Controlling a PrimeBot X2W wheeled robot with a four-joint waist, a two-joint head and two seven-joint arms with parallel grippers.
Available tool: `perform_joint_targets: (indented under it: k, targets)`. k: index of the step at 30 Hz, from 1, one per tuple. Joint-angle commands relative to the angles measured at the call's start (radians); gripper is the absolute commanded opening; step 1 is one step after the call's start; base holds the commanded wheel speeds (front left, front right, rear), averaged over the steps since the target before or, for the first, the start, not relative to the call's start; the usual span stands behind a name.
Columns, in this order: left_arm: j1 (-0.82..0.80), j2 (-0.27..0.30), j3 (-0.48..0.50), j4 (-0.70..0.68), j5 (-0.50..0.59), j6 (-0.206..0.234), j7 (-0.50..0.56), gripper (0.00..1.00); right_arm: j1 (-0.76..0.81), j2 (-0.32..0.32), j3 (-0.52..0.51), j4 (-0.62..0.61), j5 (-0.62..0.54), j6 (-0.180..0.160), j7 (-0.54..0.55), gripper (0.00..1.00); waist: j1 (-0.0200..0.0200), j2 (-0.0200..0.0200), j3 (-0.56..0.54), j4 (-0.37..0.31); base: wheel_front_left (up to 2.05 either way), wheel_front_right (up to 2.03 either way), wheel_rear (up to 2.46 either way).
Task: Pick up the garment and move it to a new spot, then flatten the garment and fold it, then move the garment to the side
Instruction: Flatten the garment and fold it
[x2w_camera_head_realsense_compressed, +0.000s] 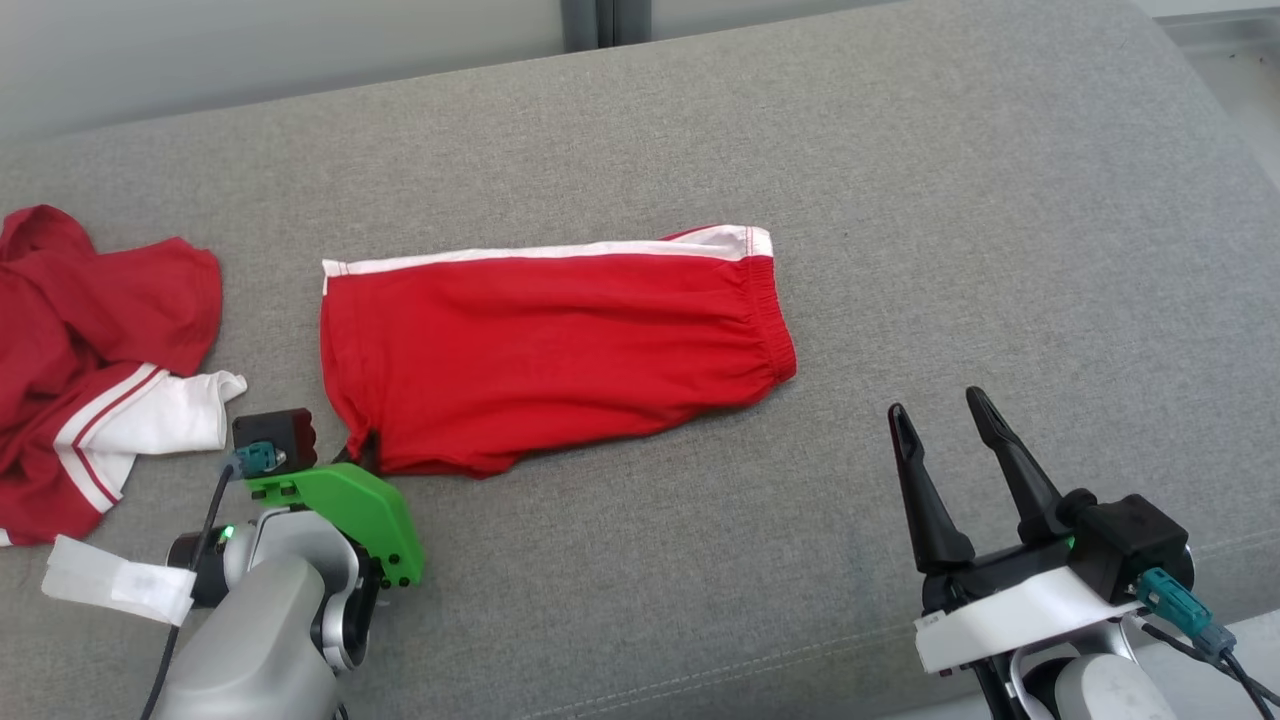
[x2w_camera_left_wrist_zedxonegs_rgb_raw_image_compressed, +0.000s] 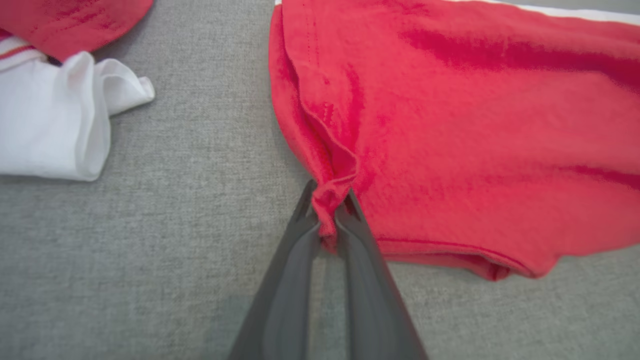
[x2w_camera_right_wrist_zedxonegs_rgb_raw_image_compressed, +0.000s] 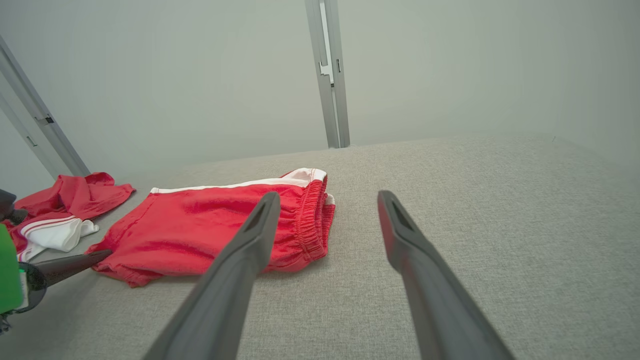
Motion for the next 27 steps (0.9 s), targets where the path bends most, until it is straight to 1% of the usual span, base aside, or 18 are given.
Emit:
perform_joint_targets:
  k: [1,4,5,6,7,10,13,15,18,20,22,24,27]
  targets:
    - [0.038,0.010,0.008,-0.022,-0.012,0.019,-0.007,0.00,0.015,-0.001,0.001,-0.006,0.001,0.000,0.006,1.00,0.0000,-0.0001,-0.023,0.010,0.00,0.00,0.00]
    - [0.073,0.014,0.012,-0.058,-0.022,0.035,-0.010,0.00,0.019,-0.001,0.006,-0.008,0.003,0.000,0.012,1.00,0.0000,-0.0001,-0.032,0.009,0.00,0.00,0.00]
    - [0.084,0.017,0.009,-0.068,-0.024,0.034,-0.005,0.20,0.020,-0.001,0.008,-0.008,0.004,0.000,0.013,1.00,0.0000,-0.0001,-0.034,0.009,0.00,0.00,0.00]
    - [0.091,0.020,0.008,-0.078,-0.026,0.032,-0.001,0.85,0.020,-0.001,0.010,-0.007,0.005,0.000,0.015,1.00,0.0000,-0.0001,-0.037,0.009,0.00,0.00,0.00]
    - [0.099,0.019,0.014,-0.089,-0.035,0.032,-0.004,1.00,0.020,-0.001,0.012,-0.007,0.006,0.000,0.015,1.00,0.0000,-0.0001,-0.039,0.009,0.00,0.00,0.00]
    - [0.113,0.028,0.014,-0.115,-0.021,0.047,-0.023,1.00,0.024,-0.001,0.016,-0.003,0.006,0.000,0.020,1.00,0.0000,-0.0001,-0.050,0.011,0.00,0.00,0.00]
    - [0.134,0.043,0.017,-0.160,0.002,0.060,-0.103,1.00,0.030,-0.001,0.017,0.001,0.005,0.000,0.025,1.00,0.0000,-0.0001,-0.075,0.020,0.00,0.00,0.00]
    - [0.148,0.050,0.028,-0.191,0.013,0.059,-0.143,1.00,0.037,-0.001,0.015,0.002,0.003,0.000,0.029,1.00,0.0000,-0.0001,-0.093,0.028,0.00,0.00,0.00]
    - [0.173,0.052,0.043,-0.224,0.015,0.058,-0.164,1.00,0.045,-0.001,0.014,0.005,0.010,0.000,0.032,1.00,0.0000,-0.0001,-0.114,0.040,0.00,0.00,0.00]
    - [0.196,0.045,0.075,-0.267,0.006,0.062,-0.176,1.00,0.052,-0.001,0.014,0.008,0.015,0.000,0.034,1.00,0.0000,-0.0001,-0.137,0.053,0.00,0.00,0.00]
    - [0.231,0.035,0.116,-0.319,0.007,0.057,-0.183,1.00,0.064,-0.001,0.009,0.014,0.024,0.000,0.033,1.00,0.0000,-0.0001,-0.164,0.069,0.00,0.00,0.00]
    - [0.270,0.027,0.188,-0.394,0.032,0.070,-0.182,1.00,0.076,-0.001,0.003,0.018,0.051,0.000,0.027,1.00,0.0000,-0.0001,-0.185,0.085,0.00,0.00,0.00]
    - [0.357,-0.016,0.296,-0.503,0.069,0.085,-0.181,1.00,0.091,0.000,-0.011,0.027,0.067,0.000,0.023,1.00,0.0000,-0.0001,-0.212,0.111,0.00,0.00,0.00]
